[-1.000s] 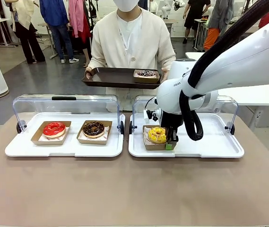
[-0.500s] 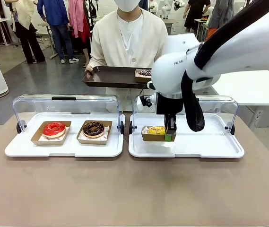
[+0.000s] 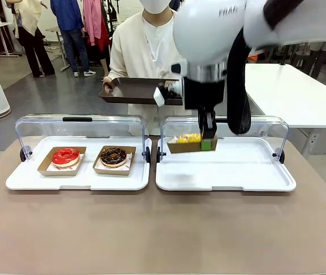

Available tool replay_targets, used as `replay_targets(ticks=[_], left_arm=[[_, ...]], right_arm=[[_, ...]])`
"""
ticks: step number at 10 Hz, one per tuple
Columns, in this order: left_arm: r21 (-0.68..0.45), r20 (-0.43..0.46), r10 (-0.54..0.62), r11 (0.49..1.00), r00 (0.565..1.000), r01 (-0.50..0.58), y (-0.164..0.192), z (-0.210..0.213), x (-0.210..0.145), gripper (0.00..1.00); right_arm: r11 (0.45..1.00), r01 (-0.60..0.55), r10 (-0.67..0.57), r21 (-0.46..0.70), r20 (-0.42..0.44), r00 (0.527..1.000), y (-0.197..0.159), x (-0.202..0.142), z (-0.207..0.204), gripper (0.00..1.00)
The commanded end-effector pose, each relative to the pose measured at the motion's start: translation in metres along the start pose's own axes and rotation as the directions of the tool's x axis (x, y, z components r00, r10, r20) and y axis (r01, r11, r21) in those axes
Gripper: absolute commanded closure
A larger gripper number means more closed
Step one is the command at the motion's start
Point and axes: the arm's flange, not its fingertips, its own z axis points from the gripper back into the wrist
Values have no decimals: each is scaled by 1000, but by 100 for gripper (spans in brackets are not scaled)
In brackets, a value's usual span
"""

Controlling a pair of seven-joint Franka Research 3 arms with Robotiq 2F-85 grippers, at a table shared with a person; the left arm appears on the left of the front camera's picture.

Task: Provide the desired donut to the person.
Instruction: Pick up and lift the Paper togo box containing the Donut pointed at by the person, then place the picked Paper togo box onto the Handle tray extended by the person.

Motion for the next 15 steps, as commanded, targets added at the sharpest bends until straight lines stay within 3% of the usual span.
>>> replay_targets(ticks=[1,4,15], left_arm=[[3,5,-1,1000,1000,1,1,0,1,0],[3,5,-1,1000,1000,1,1,0,1,0],[3,5,-1,1000,1000,1,1,0,1,0]], right_arm=[[997,-2,-1,-77,-44,999,3,10,33,100],[995,-24,19,-99,-46,999,7,14,61,100],[994,-32,30,-102,-17,999,11,9,64,100]])
